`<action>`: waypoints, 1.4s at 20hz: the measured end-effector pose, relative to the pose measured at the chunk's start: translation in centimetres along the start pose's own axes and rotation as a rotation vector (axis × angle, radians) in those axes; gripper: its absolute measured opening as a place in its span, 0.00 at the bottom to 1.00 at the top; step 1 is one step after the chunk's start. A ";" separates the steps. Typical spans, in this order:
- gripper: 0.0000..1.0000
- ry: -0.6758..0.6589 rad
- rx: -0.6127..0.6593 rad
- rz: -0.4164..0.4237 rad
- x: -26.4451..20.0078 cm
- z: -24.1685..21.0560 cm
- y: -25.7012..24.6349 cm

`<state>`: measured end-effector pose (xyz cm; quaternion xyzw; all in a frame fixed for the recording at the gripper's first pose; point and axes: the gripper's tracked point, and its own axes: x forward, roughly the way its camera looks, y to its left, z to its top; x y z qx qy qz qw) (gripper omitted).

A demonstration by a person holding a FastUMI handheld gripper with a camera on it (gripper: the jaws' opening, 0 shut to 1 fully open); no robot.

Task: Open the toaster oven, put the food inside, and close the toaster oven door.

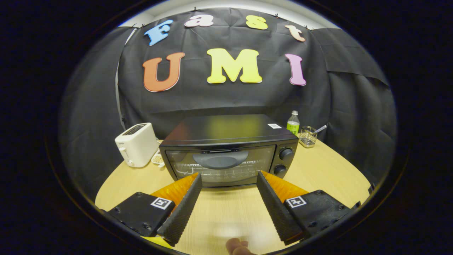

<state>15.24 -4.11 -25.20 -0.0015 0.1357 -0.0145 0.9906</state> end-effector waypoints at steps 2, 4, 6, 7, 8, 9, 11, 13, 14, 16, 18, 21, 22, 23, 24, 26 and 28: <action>1.00 -0.017 0.005 0.005 -1.6 1.6 -0.3; 1.00 -0.042 0.004 0.009 -3.1 3.6 -0.3; 1.00 -0.076 0.004 0.023 -5.4 6.0 -0.2; 1.00 -0.102 0.004 0.029 -6.7 7.5 -0.1; 1.00 -0.127 0.005 0.025 -8.0 8.9 -0.4; 1.00 -0.157 0.005 0.027 -9.3 10.4 -0.5; 1.00 -0.212 0.006 0.034 -12.3 12.8 -0.3; 1.00 -0.249 0.004 0.037 -15.2 14.9 -0.3; 1.00 -0.264 0.009 0.049 -16.7 15.7 0.0; 1.00 -0.275 0.016 0.073 -19.1 17.0 0.3; 1.00 -0.299 0.033 0.076 -21.6 18.2 -0.1; 1.00 -0.334 0.008 0.065 -23.5 19.0 -0.1; 1.00 -0.333 -0.015 0.064 -23.6 18.8 0.0; 1.00 -0.323 -0.024 0.067 -23.6 18.4 0.3; 1.00 -0.314 -0.021 0.075 -23.7 18.0 0.4; 1.00 -0.302 -0.010 0.106 -23.8 17.2 0.6; 1.00 -0.298 -0.003 0.112 -24.2 15.8 -0.4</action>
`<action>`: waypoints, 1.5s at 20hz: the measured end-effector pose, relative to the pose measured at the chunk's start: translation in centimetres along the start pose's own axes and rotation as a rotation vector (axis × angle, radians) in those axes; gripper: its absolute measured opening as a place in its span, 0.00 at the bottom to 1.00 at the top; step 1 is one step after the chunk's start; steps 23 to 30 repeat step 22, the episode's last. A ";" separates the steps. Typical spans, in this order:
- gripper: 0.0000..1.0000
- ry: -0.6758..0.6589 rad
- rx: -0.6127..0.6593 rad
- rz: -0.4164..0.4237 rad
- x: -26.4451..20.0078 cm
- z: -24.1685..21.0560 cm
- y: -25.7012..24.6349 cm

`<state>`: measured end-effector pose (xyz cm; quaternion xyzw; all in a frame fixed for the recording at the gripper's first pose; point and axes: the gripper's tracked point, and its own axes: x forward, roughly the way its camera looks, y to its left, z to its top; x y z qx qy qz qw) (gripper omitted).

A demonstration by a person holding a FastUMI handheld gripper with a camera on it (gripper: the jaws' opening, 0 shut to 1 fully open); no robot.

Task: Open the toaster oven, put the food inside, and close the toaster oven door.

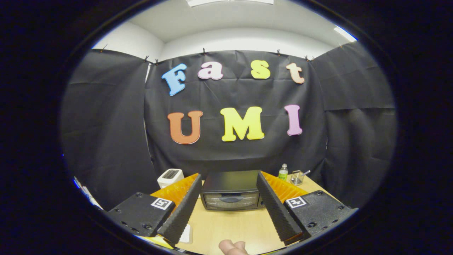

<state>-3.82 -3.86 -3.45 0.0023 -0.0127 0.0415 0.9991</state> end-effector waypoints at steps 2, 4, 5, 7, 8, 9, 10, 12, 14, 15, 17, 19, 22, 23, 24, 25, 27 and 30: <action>1.00 0.005 -0.006 -0.001 -1.1 -1.1 -0.7; 1.00 -0.010 -0.028 -0.005 -2.0 -1.1 -1.1; 1.00 -0.019 -0.040 -0.013 -2.6 -1.2 -1.4; 1.00 -0.065 -0.041 0.003 -3.8 0.1 -1.0; 1.00 -0.080 -0.038 0.004 -4.4 0.7 -1.1; 1.00 -0.104 -0.024 -0.003 -4.9 1.3 -1.6; 1.00 -0.130 -0.008 -0.011 -5.6 2.0 -1.9; 1.00 -0.177 -0.018 -0.016 -6.5 3.2 -2.2; 1.00 -0.196 -0.047 -0.047 -6.9 3.2 -3.2; 1.00 -0.201 -0.043 -0.053 -6.8 3.1 -3.0; 1.00 -0.183 -0.021 -0.046 -6.4 2.1 -2.8; 1.00 -0.157 -0.015 -0.030 -5.8 1.0 -2.9; 1.00 -0.129 0.002 -0.032 -4.8 -0.8 -3.2; 1.00 -0.129 0.002 -0.032 -4.8 -0.8 -3.2; 1.00 -0.129 0.002 -0.032 -4.8 -0.8 -3.2; 1.00 -0.129 0.002 -0.032 -4.8 -0.8 -3.2; 1.00 -0.129 0.002 -0.032 -4.8 -0.8 -3.2; 1.00 -0.129 0.002 -0.032 -4.8 -0.8 -3.2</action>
